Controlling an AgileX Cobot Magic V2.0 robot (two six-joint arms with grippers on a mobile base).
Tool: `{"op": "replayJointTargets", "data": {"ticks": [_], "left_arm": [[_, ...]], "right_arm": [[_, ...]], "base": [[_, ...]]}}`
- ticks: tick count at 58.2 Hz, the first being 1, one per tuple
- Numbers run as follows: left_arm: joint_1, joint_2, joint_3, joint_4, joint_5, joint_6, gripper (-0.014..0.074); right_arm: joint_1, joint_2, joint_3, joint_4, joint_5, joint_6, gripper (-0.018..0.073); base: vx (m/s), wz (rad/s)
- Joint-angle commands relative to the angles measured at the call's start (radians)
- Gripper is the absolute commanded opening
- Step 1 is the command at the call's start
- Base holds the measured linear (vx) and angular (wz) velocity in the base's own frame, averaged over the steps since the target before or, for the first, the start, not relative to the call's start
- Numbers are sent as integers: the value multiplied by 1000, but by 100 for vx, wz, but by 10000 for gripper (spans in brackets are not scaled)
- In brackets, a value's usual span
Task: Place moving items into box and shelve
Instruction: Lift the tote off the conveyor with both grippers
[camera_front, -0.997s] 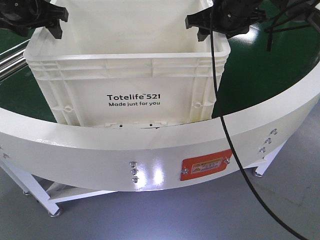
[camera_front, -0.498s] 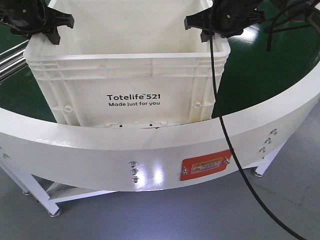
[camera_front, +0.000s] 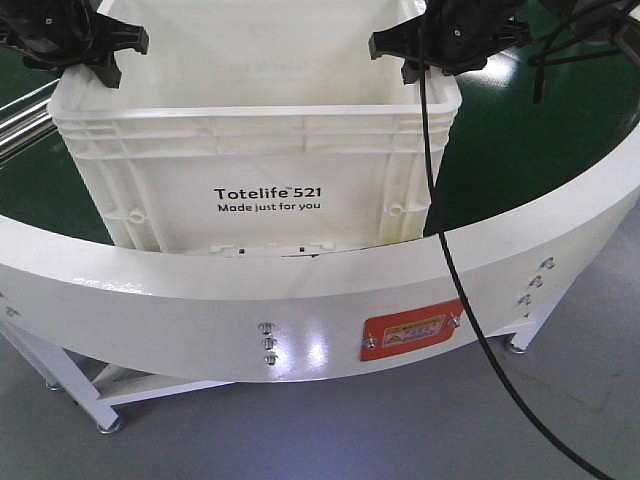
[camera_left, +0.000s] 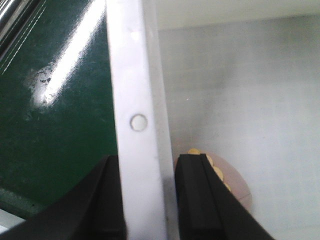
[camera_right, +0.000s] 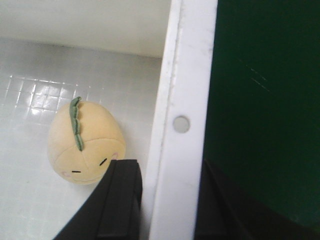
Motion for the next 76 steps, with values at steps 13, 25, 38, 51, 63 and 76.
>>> {"op": "replayJointTargets", "data": {"ticks": [13, 25, 38, 51, 63, 76], "left_arm": [[-3, -162, -26, 27, -198, -1, 56], [-3, -187, -26, 22, -225, -4, 56], [-3, -218, -26, 9, -284, -4, 56], [-3, -248, -26, 10, -298, -3, 56], [-11, -324, 22, 1, -353, 0, 56], [-47, -498, 304, 9, -573, -5, 56]], "right_arm": [[-7, -123, -32, -46, -163, -25, 105], [-7, -153, -32, -87, -212, -16, 105], [-7, -164, -32, -87, -258, -13, 105], [-7, -186, -30, -86, -272, -14, 105], [-7, -242, -12, -87, -276, -13, 106], [-7, -385, 217, -86, -395, 7, 106]], "base": [[0, 0], [0, 0], [0, 0], [0, 0], [0, 0], [0, 0]]}}
